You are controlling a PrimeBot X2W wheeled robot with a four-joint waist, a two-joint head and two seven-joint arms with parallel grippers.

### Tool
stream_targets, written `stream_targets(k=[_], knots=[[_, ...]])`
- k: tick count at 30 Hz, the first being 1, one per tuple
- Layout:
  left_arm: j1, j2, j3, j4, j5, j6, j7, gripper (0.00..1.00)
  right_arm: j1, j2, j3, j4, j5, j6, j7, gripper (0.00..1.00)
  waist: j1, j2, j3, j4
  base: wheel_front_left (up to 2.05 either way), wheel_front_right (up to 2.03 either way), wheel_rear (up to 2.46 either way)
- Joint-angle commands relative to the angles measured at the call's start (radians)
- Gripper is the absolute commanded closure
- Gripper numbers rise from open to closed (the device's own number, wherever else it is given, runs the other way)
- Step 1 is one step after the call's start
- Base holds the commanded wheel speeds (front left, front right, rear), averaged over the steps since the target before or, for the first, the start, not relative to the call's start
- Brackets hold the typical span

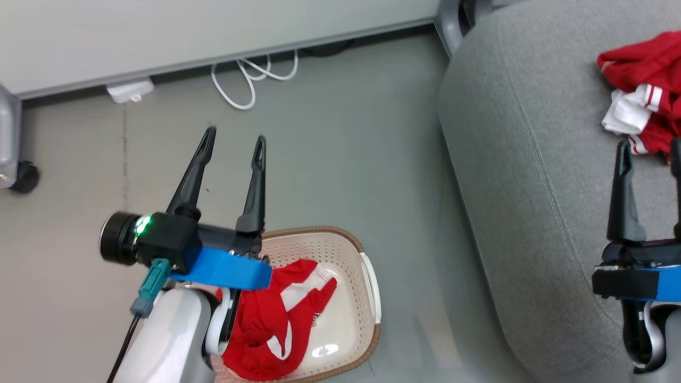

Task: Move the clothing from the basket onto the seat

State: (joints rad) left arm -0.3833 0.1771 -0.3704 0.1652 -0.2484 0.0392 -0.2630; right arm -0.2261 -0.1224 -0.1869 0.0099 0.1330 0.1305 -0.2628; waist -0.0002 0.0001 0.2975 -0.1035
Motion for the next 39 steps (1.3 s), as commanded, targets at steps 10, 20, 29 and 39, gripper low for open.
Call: stream_targets(k=[10, 20, 29, 39], knots=[[0.162, -0.069, 0.181, 0.009, 0.057, -0.068, -0.003, 0.0, 0.096, 0.038, 0.047, 0.027, 0.0, 0.001, -0.003, 0.0, 0.0002, -0.0001, -0.136, 0.1, 0.0, 0.0, 0.0], [0.235, -0.11, 0.273, 0.026, 0.102, -0.109, -0.003, 0.0, 0.131, 0.051, 0.084, 0.088, 0.001, 0.001, -0.003, 0.0, 0.0002, -0.0001, -0.19, 0.13, 0.0, 0.0, 0.0], [0.257, -0.124, 0.312, 0.03, 0.128, -0.125, -0.003, 0.0, 0.144, 0.061, 0.118, 0.123, -0.005, 0.001, -0.003, 0.0, 0.0002, -0.0001, -0.214, 0.146, 0.0, 0.0, 0.0], [0.269, -0.127, 0.326, 0.038, 0.14, -0.13, -0.003, 0.0, 0.13, 0.065, 0.129, 0.135, -0.009, 0.001, -0.003, 0.0, 0.0002, -0.0001, -0.214, 0.147, 0.0, 0.0, 0.0]])
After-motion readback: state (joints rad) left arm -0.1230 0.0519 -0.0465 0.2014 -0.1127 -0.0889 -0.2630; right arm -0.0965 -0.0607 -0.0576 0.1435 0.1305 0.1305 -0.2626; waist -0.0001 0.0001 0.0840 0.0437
